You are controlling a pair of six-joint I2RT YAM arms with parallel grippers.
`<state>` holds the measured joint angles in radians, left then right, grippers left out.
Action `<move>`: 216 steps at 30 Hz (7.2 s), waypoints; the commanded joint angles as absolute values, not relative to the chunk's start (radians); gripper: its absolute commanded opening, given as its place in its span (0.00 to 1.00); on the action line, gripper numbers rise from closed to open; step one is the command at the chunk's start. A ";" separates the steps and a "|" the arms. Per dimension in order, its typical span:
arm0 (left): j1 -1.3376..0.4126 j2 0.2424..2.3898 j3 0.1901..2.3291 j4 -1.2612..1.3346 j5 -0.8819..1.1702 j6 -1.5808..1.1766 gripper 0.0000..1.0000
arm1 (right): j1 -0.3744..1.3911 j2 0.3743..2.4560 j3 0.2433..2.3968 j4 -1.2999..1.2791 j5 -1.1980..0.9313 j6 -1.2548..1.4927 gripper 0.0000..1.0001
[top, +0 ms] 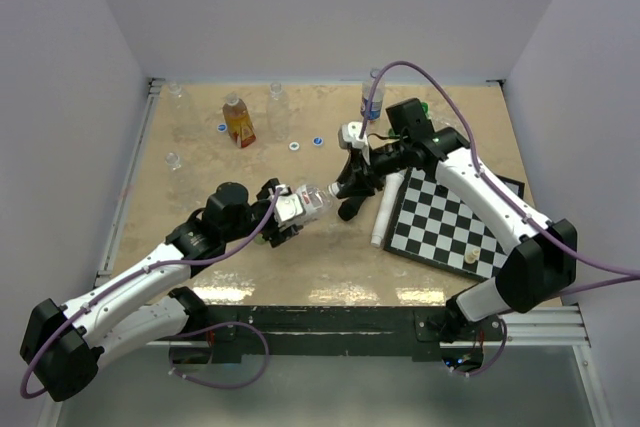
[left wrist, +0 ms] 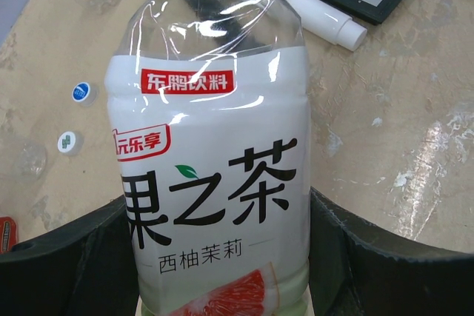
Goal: Unscrew the bottle caps
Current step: Unscrew the bottle cap from the plastic bottle, then place the bottle cap at the center of the board.
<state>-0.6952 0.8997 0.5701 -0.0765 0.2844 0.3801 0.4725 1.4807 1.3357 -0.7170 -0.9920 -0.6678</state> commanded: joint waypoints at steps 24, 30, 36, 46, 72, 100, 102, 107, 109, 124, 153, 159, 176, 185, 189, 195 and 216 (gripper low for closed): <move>-0.692 0.887 0.581 -0.038 0.281 0.364 0.00 | 0.465 1.391 1.324 -1.220 -0.953 -2.358 0.00; -0.690 0.887 0.581 -0.038 0.284 0.364 0.00 | 0.456 1.381 1.298 -1.215 -0.986 -2.344 0.00; -0.692 0.891 0.581 -0.037 0.284 0.364 0.00 | 0.456 1.367 1.249 -1.200 -1.012 -2.310 0.15; -0.690 0.890 0.580 -0.038 0.276 0.365 0.00 | 0.396 1.316 1.266 -1.226 -1.098 -2.148 0.77; -0.692 0.888 0.581 -0.040 0.273 0.364 0.00 | 0.350 1.315 1.299 -0.773 -1.046 -0.442 0.98; -0.690 0.891 0.581 -0.038 0.275 0.365 0.00 | 0.434 1.540 1.353 -0.615 -1.083 -0.109 0.69; -0.692 0.891 0.581 -0.038 0.275 0.365 0.00 | 0.437 1.546 1.354 -0.612 -1.083 -0.106 0.65; -0.692 0.893 0.580 -0.038 0.273 0.365 0.00 | 0.443 1.551 1.358 -0.604 -1.083 -0.106 0.52; -0.692 0.893 0.581 -0.038 0.273 0.365 0.00 | 0.443 1.548 1.355 -0.600 -1.085 -0.110 0.42; -0.692 0.887 0.581 -0.040 0.278 0.365 0.00 | 0.453 1.539 1.465 -1.069 -1.117 -1.163 0.02; -0.690 0.874 0.577 -0.038 0.275 0.365 0.00 | 0.460 1.396 1.350 -1.120 -0.928 -2.023 0.11; -0.692 0.874 0.578 -0.038 0.276 0.367 0.00 | 0.460 1.394 1.353 -1.115 -0.930 -2.020 0.11; -0.692 0.879 0.577 -0.037 0.281 0.365 0.00 | 0.457 1.371 1.256 -1.097 -1.019 -2.017 0.21; -0.690 0.885 0.577 -0.035 0.284 0.365 0.00 | 0.457 1.358 1.238 -1.077 -1.031 -1.953 0.41; -0.690 0.885 0.577 -0.035 0.284 0.364 0.00 | 0.457 1.345 1.239 -1.065 -1.025 -1.887 0.55; -0.692 0.885 0.578 -0.035 0.281 0.365 0.00 | 0.445 1.313 1.236 -1.023 -1.014 -1.764 0.84; -0.690 0.885 0.577 -0.029 0.298 0.356 0.00 | 0.377 1.250 1.152 -0.699 -1.103 -0.877 0.98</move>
